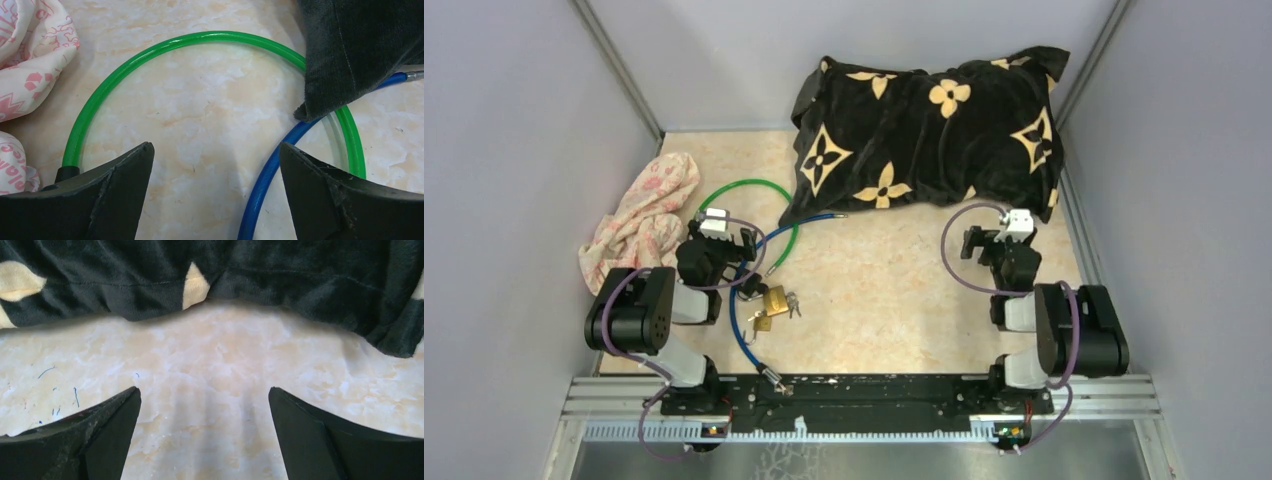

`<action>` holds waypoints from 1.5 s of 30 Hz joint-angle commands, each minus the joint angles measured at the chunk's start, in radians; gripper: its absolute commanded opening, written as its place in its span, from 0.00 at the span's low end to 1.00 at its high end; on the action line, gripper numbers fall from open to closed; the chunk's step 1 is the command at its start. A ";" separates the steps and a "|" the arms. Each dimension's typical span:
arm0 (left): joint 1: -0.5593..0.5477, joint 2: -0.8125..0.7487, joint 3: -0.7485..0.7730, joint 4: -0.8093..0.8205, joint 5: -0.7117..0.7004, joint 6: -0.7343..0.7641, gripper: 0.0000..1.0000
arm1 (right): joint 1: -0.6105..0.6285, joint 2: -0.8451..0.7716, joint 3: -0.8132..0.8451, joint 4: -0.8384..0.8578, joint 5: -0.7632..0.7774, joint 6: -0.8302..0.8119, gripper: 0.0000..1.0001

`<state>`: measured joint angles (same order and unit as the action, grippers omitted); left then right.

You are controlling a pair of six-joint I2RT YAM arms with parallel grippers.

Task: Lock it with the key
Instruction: Pick up the lock from the center of the board.

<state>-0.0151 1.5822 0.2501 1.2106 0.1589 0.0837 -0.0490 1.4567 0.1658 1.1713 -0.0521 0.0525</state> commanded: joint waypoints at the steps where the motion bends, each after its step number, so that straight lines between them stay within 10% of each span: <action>1: 0.001 0.009 0.007 0.032 0.013 0.007 0.99 | 0.002 -0.162 0.170 -0.395 -0.058 -0.010 0.98; 7: 0.007 -0.021 0.008 0.030 -0.023 -0.013 0.99 | 0.151 -0.144 0.749 -1.161 -0.168 0.404 0.97; 14: 0.195 -0.367 0.454 -0.998 0.025 0.040 0.99 | 0.827 0.122 1.207 -1.635 0.198 0.292 0.81; 21: 0.361 -0.444 0.666 -1.593 0.052 0.145 0.99 | 1.122 0.446 1.472 -1.794 0.236 0.361 0.69; 36: 0.388 -0.609 0.567 -1.683 0.029 0.246 0.99 | 1.242 0.899 1.960 -1.983 0.292 0.387 0.68; 45: 0.400 -0.587 0.581 -1.673 -0.001 0.269 0.99 | 1.243 0.979 1.984 -2.033 0.264 0.366 0.66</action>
<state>0.3775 0.9897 0.8219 -0.4576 0.1726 0.3252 1.1957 2.3920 2.1101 -0.8097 0.2077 0.4294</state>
